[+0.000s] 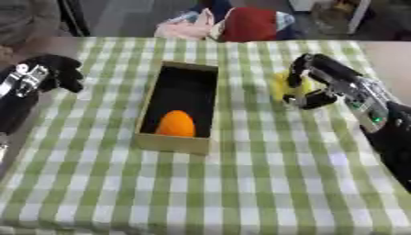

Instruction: Pick up objects on the table and place them in the box.

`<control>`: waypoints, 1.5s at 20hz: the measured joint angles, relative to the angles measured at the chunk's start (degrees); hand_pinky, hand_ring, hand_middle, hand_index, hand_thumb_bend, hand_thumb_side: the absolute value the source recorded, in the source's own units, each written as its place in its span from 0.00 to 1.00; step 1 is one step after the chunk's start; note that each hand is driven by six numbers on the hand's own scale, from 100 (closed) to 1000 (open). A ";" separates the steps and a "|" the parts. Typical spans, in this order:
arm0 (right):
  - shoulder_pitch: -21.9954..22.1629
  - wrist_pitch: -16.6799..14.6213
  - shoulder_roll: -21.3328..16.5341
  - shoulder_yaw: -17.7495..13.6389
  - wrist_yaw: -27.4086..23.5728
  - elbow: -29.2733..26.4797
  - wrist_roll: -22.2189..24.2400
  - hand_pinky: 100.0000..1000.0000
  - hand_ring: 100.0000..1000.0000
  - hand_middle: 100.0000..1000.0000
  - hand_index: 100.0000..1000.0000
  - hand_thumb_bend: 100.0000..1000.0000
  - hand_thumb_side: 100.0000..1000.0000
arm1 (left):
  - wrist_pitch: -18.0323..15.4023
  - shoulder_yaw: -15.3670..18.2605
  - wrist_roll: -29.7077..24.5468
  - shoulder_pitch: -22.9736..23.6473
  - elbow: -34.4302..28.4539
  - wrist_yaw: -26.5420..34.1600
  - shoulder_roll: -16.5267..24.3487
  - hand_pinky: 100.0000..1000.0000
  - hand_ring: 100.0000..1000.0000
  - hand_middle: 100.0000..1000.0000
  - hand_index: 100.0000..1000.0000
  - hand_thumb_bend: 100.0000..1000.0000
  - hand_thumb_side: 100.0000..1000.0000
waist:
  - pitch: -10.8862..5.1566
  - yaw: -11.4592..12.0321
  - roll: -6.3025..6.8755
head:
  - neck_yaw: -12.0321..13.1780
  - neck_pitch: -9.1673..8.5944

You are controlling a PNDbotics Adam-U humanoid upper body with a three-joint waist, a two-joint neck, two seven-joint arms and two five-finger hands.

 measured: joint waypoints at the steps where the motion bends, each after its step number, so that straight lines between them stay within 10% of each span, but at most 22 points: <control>1: -0.71 0.13 -0.05 0.32 -1.04 -0.88 0.54 0.56 0.61 0.27 0.39 0.05 0.00 | -0.01 -0.01 -0.07 0.00 -0.10 0.15 0.00 0.61 0.54 0.53 0.71 0.00 0.87 | -0.04 0.01 0.00 | -0.05 0.00; 12: -7.19 1.81 5.26 0.98 -5.49 -2.13 5.98 0.57 0.63 0.30 0.41 0.03 0.00 | -0.33 -0.65 -0.44 -1.58 -3.07 2.32 -0.49 0.61 0.56 0.52 0.71 0.00 0.83 | -0.49 2.66 -0.34 | -2.05 0.00; 23: -7.96 -0.57 14.92 -0.03 3.29 5.77 5.98 0.58 0.66 0.35 0.47 0.02 0.00 | 0.50 -1.88 -0.52 -5.68 -4.33 5.33 -3.08 0.60 0.56 0.52 0.70 0.00 0.81 | 0.01 6.64 -0.74 | -5.01 -0.67; 28: -7.81 -2.47 17.59 0.05 7.23 7.87 6.75 0.65 0.76 0.61 0.73 0.23 0.01 | 0.93 -2.18 -0.83 -6.34 -4.58 6.01 -3.88 0.60 0.56 0.52 0.70 0.00 0.81 | 0.28 7.26 -0.75 | -5.56 -1.20; 30: -7.56 -3.42 18.01 0.22 8.79 8.23 8.27 0.69 0.82 0.74 0.83 0.27 0.23 | 1.09 -2.19 -0.87 -6.36 -4.59 6.15 -4.02 0.60 0.56 0.52 0.70 0.00 0.82 | 0.30 7.25 -0.76 | -5.57 -1.30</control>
